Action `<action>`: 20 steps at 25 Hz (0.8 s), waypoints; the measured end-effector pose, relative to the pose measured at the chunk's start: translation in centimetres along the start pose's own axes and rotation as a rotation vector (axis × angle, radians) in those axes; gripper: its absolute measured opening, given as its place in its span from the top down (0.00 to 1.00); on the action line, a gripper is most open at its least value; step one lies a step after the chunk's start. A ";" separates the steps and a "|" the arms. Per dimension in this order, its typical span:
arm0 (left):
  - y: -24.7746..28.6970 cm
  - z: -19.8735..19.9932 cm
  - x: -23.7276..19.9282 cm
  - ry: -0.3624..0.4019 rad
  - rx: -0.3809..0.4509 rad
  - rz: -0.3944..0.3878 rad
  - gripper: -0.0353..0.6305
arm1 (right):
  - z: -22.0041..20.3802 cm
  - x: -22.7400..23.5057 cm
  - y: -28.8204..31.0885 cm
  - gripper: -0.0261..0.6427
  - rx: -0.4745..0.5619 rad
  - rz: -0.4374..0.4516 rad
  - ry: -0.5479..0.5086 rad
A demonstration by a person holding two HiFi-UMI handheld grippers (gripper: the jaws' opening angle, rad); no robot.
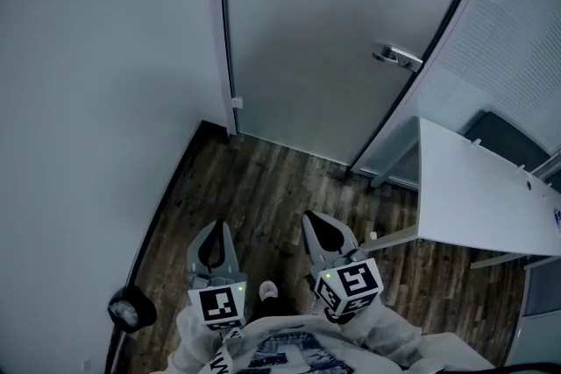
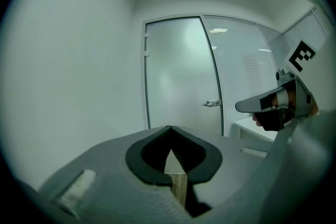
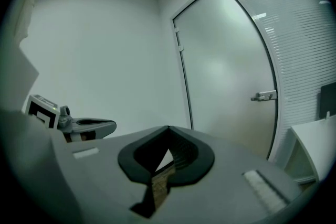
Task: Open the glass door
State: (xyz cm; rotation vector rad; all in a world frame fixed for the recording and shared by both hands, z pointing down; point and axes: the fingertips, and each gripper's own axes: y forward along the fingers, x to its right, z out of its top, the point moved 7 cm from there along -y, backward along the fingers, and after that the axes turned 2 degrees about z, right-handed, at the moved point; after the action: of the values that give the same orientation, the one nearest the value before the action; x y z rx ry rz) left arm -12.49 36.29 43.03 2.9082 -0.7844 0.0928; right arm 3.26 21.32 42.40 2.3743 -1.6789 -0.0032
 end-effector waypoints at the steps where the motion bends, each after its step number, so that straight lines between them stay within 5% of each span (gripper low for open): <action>1: 0.6 0.4 -0.4 -0.009 0.006 -0.002 0.94 | 0.0 0.0 0.7 0.95 0.001 0.000 0.002; 12: 6.1 -0.2 -1.4 0.015 -0.026 -0.049 0.94 | 0.3 2.6 5.7 0.95 -0.011 -0.031 0.042; 20: 13.5 -0.6 0.9 0.032 -0.043 -0.110 0.94 | 0.3 9.0 8.7 0.95 -0.015 -0.098 0.080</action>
State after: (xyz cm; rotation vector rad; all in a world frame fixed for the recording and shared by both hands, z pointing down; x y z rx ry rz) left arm -18.54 24.40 45.18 2.8941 -0.6126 0.1095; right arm -1.81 10.10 44.93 2.4100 -1.5202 0.0606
